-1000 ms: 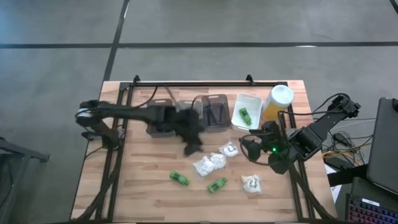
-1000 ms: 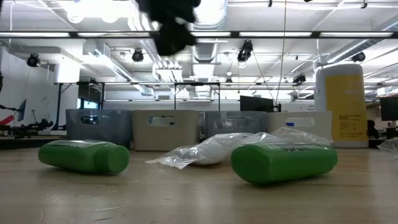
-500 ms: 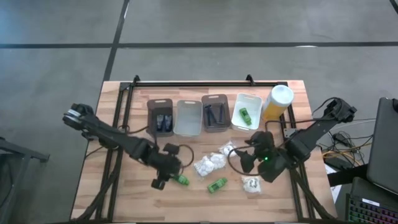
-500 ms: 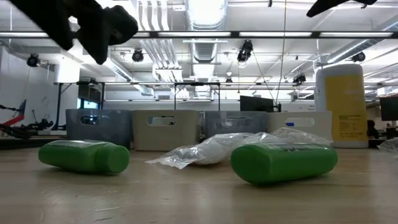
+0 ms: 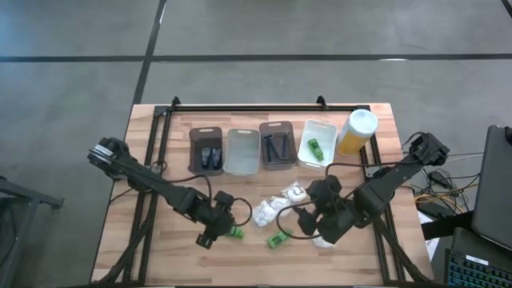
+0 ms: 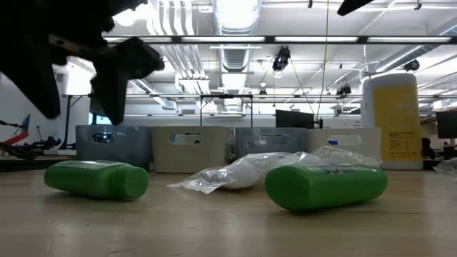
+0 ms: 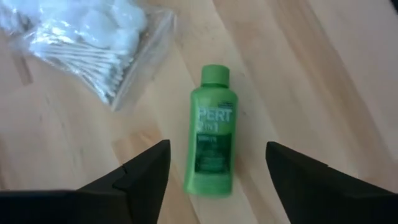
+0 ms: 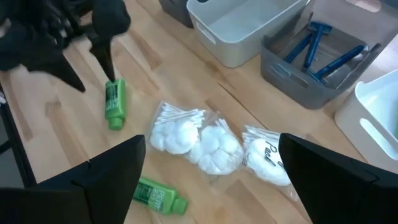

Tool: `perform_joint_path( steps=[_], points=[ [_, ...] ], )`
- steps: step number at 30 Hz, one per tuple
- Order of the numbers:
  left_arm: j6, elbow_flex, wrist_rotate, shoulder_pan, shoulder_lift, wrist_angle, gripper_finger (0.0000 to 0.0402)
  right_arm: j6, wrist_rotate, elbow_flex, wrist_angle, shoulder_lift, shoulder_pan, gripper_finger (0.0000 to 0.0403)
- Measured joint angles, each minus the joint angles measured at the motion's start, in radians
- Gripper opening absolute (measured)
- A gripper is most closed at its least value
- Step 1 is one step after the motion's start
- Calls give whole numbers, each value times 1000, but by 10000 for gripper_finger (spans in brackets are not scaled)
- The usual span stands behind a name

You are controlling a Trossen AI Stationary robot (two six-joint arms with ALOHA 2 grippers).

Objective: Pick & Place Travel size toiletries
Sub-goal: Put the green shampoo into the white bin

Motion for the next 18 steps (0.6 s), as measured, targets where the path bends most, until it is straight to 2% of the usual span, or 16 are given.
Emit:
perform_joint_path(
  steps=[4,10,18],
  points=[
    [27,-25,0,2,40,63,282,1,0,2,3,0,-9,366],
    [25,-50,4,5,84,73,293,28,-2,-1,4,0,-9,366],
    [-4,-68,6,15,138,99,282,50,-2,-2,6,0,-9,366]
  ],
)
